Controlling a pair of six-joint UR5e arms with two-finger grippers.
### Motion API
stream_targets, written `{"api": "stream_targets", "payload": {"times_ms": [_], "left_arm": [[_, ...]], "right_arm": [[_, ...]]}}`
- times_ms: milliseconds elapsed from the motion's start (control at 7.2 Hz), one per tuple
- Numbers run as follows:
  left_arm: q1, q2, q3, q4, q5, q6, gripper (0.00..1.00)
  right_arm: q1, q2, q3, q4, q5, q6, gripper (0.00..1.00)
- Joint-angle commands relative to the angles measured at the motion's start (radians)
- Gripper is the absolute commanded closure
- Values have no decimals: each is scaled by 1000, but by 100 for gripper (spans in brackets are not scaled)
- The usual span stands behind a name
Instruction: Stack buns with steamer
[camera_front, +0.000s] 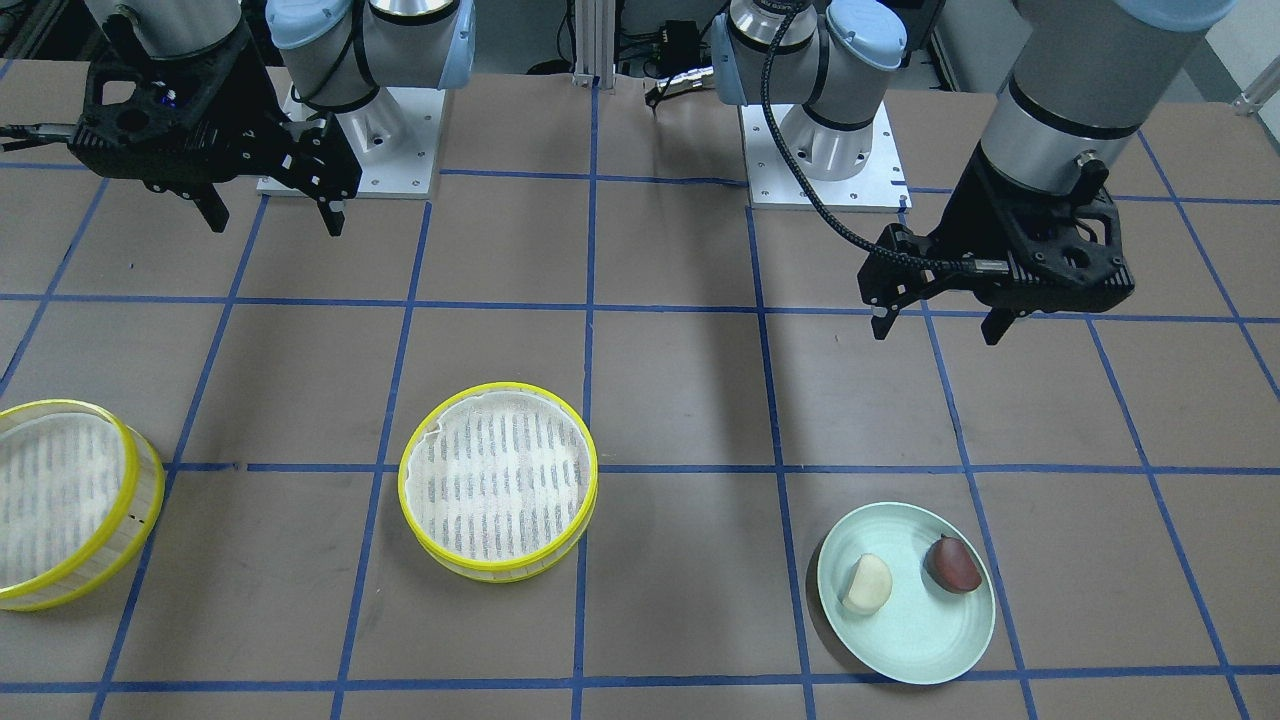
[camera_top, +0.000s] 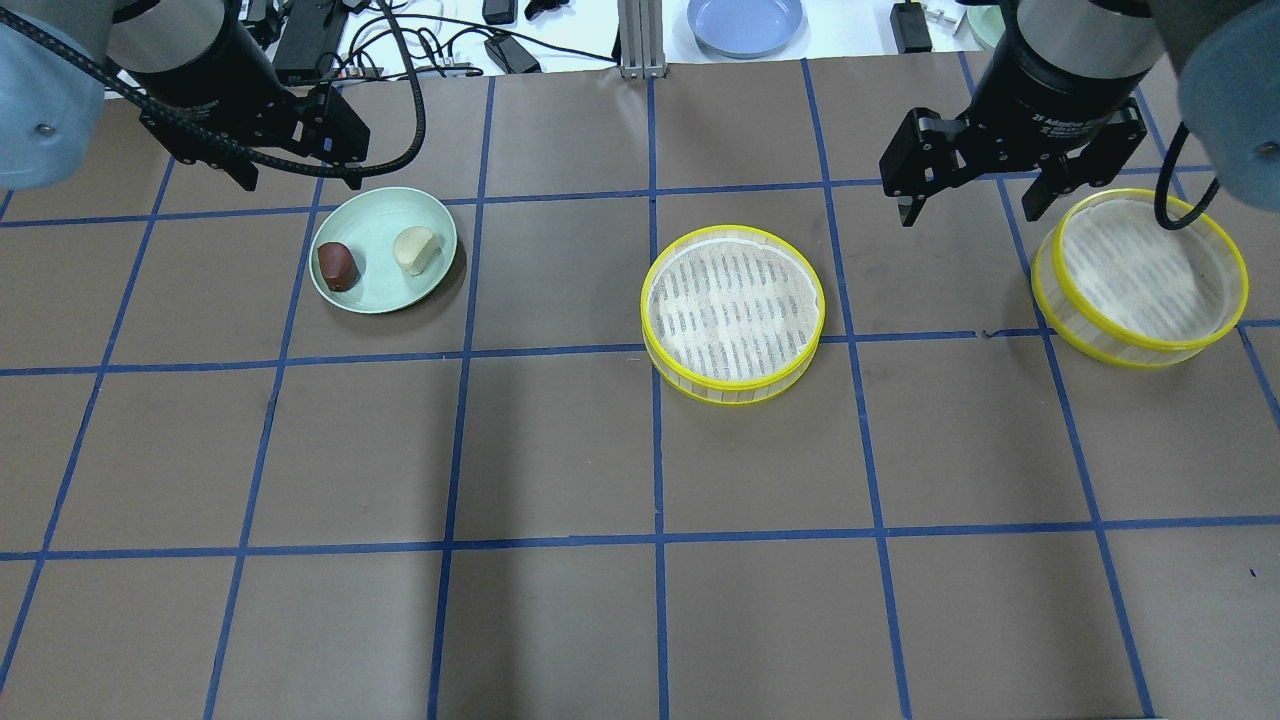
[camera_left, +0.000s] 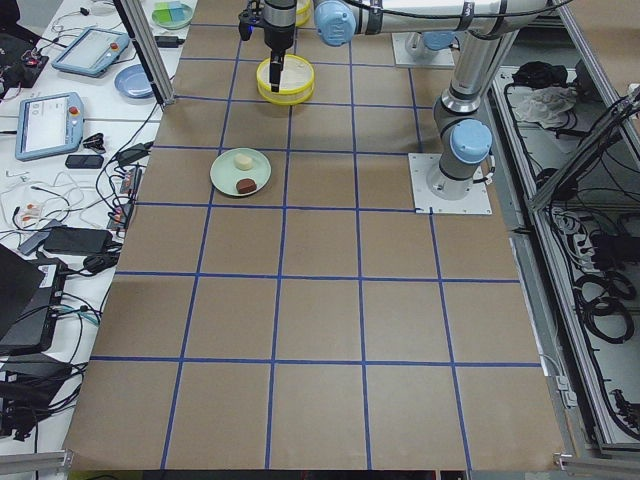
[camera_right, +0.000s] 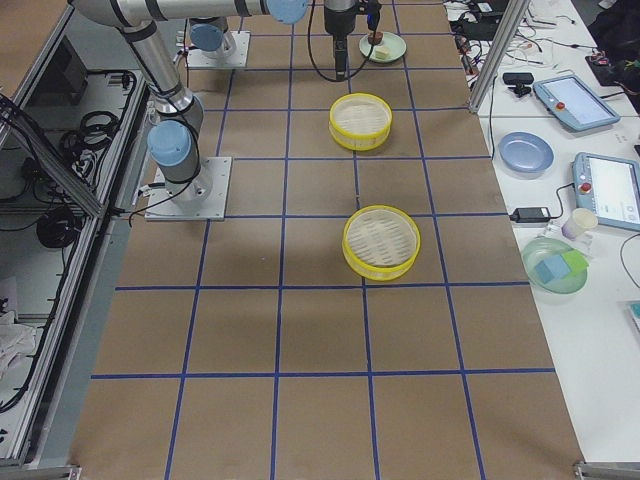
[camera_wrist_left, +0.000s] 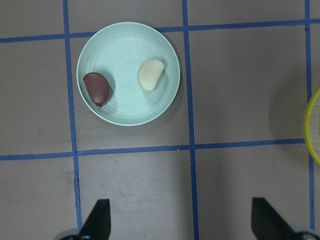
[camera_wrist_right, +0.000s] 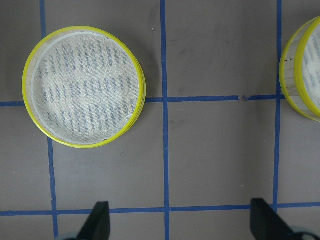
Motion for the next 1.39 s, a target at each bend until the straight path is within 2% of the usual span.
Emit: {"api": "stream_targets", "payload": {"times_ms": [0, 417, 694, 833, 972, 1250], "left_arm": [[1, 10, -14, 0, 1, 0, 0], [11, 10, -17, 7, 1, 12, 0], [13, 10, -17, 7, 1, 12, 0], [14, 7, -17, 6, 2, 12, 0], [16, 7, -17, 1, 2, 12, 0], [43, -15, -17, 13, -7, 18, 0]], "right_arm": [[0, 0, 2, 0, 0, -1, 1], [-3, 8, 2, 3, 0, -17, 1], [-47, 35, 2, -6, -14, -153, 1], [-139, 94, 0, -17, -6, -199, 1], [-217, 138, -1, -87, -17, -256, 0], [-408, 178, -11, -129, -84, -378, 0]]}}
